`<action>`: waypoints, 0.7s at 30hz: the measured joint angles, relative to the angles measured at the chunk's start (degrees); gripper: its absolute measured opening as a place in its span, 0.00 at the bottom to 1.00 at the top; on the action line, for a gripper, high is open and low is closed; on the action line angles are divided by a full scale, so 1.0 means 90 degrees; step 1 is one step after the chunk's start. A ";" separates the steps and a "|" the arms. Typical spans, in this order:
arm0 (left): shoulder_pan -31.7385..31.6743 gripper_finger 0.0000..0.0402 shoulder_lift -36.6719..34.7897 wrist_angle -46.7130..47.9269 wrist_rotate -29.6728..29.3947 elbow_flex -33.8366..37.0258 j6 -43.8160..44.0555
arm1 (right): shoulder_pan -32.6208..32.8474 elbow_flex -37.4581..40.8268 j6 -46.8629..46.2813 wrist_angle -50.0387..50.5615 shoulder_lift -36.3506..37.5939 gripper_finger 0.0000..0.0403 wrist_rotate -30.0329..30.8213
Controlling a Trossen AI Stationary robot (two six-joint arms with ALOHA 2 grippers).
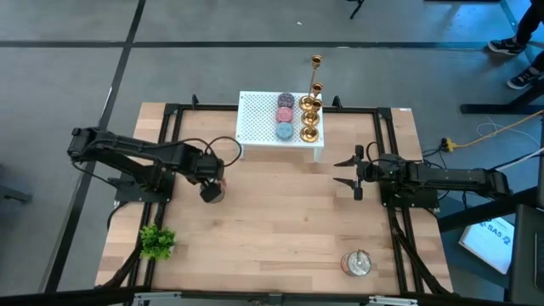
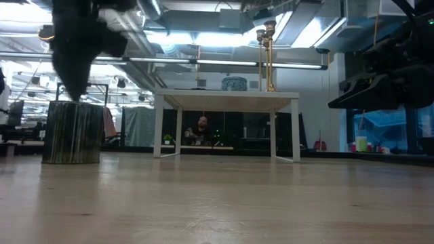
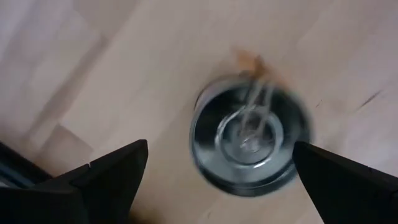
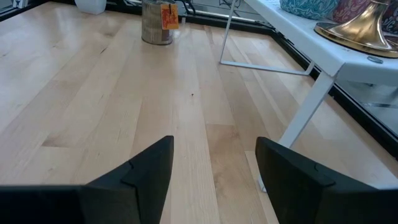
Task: Pick & Place candle stick holders
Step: Put the large brown scented candle can on the shelf
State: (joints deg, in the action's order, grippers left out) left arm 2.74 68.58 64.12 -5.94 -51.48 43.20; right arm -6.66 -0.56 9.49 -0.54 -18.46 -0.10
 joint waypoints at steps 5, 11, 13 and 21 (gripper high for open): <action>-0.0084 1.00 -0.0032 -0.0651 0.0349 0.0607 0.0057 | -0.0002 0.0000 -0.0001 -0.0002 0.0002 0.58 0.0000; -0.0082 1.00 -0.0046 -0.1103 0.0580 0.0716 -0.0461 | -0.0002 0.0000 0.0000 -0.0002 0.0002 0.58 0.0000; -0.0125 1.00 -0.0132 -0.1092 0.0626 0.0731 -0.0608 | -0.0001 0.0000 -0.0002 -0.0002 0.0000 0.58 0.0002; -0.0361 1.00 -0.0742 -0.1337 0.0763 0.0729 -0.0670 | -0.0002 0.0000 0.0000 -0.0002 0.0000 0.58 0.0002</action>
State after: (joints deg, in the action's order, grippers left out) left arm -0.51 61.90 52.09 0.93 -44.93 37.17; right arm -6.67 -0.56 9.49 -0.56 -18.46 -0.08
